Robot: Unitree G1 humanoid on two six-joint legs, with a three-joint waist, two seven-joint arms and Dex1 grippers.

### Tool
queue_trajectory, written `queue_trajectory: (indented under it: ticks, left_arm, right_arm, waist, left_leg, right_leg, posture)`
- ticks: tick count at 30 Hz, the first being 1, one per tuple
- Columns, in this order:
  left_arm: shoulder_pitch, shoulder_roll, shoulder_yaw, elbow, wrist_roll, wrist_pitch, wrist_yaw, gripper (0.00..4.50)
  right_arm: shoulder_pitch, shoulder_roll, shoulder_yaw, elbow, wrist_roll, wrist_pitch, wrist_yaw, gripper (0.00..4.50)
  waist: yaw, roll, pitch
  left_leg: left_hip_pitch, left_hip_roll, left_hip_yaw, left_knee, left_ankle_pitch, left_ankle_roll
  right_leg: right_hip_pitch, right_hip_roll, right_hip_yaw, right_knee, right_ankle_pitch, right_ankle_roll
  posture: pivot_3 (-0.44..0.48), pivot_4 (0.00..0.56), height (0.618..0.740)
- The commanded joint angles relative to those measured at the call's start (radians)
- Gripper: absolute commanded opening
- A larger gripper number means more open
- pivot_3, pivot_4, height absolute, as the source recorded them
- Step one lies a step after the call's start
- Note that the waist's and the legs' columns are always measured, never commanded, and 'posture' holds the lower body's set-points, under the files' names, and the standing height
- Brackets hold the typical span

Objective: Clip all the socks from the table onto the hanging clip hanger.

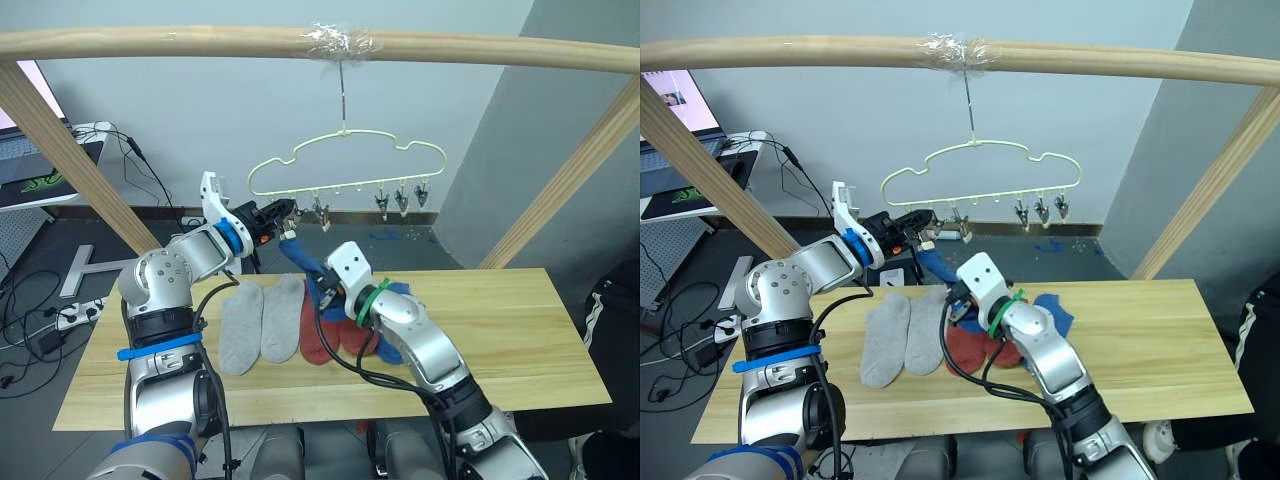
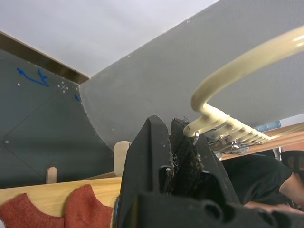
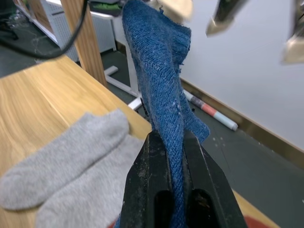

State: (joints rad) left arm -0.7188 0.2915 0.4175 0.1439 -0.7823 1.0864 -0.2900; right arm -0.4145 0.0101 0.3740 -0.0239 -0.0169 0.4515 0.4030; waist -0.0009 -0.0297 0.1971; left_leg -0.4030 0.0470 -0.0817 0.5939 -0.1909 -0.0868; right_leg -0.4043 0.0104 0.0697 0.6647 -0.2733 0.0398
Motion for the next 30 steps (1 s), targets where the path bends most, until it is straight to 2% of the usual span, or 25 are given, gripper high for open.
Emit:
queue_trajectory:
  ticks: [1, 14, 22, 27, 28, 30]
  left_arm:
    - [0.0, 0.011, -0.005, -0.04, -0.015, -0.003, -0.004, 0.06]
    - [0.018, 0.013, -0.013, -0.065, -0.022, -0.013, -0.018, 0.06]
    - [0.03, 0.035, -0.003, -0.07, -0.033, -0.005, -0.033, 2.64]
    - [0.065, 0.071, 0.053, -0.115, -0.097, 0.066, -0.019, 4.15]
    - [0.071, 0.08, 0.063, -0.125, -0.112, 0.082, -0.016, 4.4]
    - [0.082, 0.107, 0.093, -0.144, -0.155, 0.126, -0.011, 4.49]
  right_arm:
    - [-0.029, 0.02, -0.003, -0.059, 0.009, 0.008, -0.008, 0.06]
    - [-0.056, 0.019, -0.017, -0.054, 0.013, 0.022, -0.013, 0.06]
    - [-0.053, 0.017, -0.018, -0.041, 0.015, 0.018, -0.009, 0.0]
    - [-0.058, 0.032, -0.022, -0.017, 0.028, 0.018, -0.005, 0.0]
    - [-0.059, 0.035, -0.023, -0.013, 0.03, 0.018, -0.004, 0.0]
    - [-0.064, 0.042, -0.026, 0.001, 0.033, 0.014, -0.003, 0.0]
  waist:
    - [0.0, 0.0, 0.0]
    - [0.001, -0.001, 0.001]
    - [0.001, -0.002, 0.002]
    - [-0.001, -0.004, 0.004]
    - [-0.001, -0.004, 0.004]
    - [0.0, -0.004, 0.005]
  left_leg:
    - [0.0, 0.0, 0.0, 0.0, 0.0, 0.0]
    - [0.0, 0.0, 0.0, 0.0, 0.0, 0.0]
    - [-0.001, 0.0, 0.0, 0.0, 0.0, 0.0]
    - [-0.001, 0.0, 0.0, 0.0, 0.0, 0.0]
    - [-0.001, 0.0, 0.0, 0.0, 0.0, 0.0]
    - [-0.001, 0.001, -0.001, -0.001, 0.0, 0.0]
  right_leg:
    - [0.0, 0.0, 0.0, 0.0, 0.0, 0.0]
    - [0.0, 0.0, 0.0, 0.0, 0.0, 0.0]
    - [-0.001, 0.0, 0.0, 0.0, 0.0, 0.0]
    - [-0.001, 0.0, 0.0, 0.0, 0.0, 0.0]
    - [-0.001, 0.0, 0.0, 0.0, 0.0, 0.0]
    - [-0.001, 0.0, -0.001, 0.0, 0.0, 0.0]
  posture:
    - [0.164, 0.187, 0.74]
    - [0.165, 0.193, 0.74]
    - [0.173, 0.191, 0.74]
    - [0.178, 0.188, 0.74]
    - [0.178, 0.188, 0.74]
    - [0.188, 0.189, 0.74]
